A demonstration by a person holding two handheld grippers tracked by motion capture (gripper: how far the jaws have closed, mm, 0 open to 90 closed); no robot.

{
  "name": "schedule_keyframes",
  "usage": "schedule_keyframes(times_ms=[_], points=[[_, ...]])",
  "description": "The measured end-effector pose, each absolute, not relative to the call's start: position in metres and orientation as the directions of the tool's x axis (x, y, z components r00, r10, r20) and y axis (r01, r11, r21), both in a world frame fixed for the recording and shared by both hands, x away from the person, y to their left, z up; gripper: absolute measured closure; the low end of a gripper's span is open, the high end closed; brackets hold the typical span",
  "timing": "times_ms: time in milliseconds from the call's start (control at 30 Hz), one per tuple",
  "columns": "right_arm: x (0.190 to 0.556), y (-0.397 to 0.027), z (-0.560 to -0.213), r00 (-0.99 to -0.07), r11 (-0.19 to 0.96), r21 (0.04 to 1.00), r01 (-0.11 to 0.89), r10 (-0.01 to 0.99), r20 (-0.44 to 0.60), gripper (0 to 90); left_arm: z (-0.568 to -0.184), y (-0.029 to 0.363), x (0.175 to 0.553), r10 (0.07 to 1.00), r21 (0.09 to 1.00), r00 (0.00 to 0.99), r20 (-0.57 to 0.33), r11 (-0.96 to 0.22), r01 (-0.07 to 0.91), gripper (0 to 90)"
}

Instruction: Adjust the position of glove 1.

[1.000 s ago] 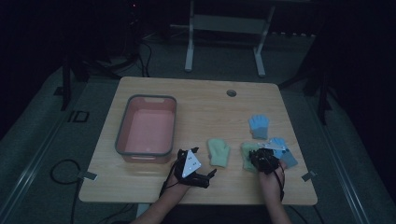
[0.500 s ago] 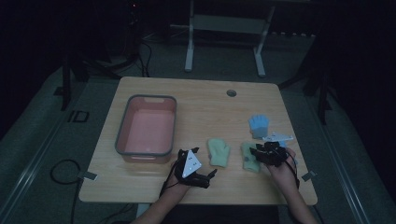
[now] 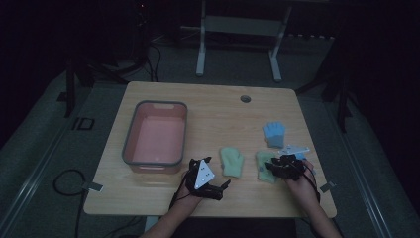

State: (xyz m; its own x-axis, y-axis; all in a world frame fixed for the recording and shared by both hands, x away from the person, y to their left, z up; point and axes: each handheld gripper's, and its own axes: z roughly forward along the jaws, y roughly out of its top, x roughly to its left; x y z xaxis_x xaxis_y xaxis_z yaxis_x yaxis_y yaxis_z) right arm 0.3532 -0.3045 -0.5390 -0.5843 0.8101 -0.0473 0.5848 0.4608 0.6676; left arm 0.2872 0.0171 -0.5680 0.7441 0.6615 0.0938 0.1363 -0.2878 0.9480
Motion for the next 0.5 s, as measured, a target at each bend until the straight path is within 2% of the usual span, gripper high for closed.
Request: schedule_keyframes(times_ms=[167,500], points=[[0.3522,-0.3046,-0.5438,-0.571,0.446,0.674,0.589,0.820,-0.044,60.4,-0.5680,0.0174,0.2875,0.664,0.948,0.743,0.087,-0.284,0.142,0.3],[0.3513,-0.2991,-0.5430,-0.563,0.446,0.655,0.610,0.825,-0.038,78.8,-0.5680,0.0170,0.2876,0.664,0.948,0.742,0.088,-0.285,0.143,0.3]])
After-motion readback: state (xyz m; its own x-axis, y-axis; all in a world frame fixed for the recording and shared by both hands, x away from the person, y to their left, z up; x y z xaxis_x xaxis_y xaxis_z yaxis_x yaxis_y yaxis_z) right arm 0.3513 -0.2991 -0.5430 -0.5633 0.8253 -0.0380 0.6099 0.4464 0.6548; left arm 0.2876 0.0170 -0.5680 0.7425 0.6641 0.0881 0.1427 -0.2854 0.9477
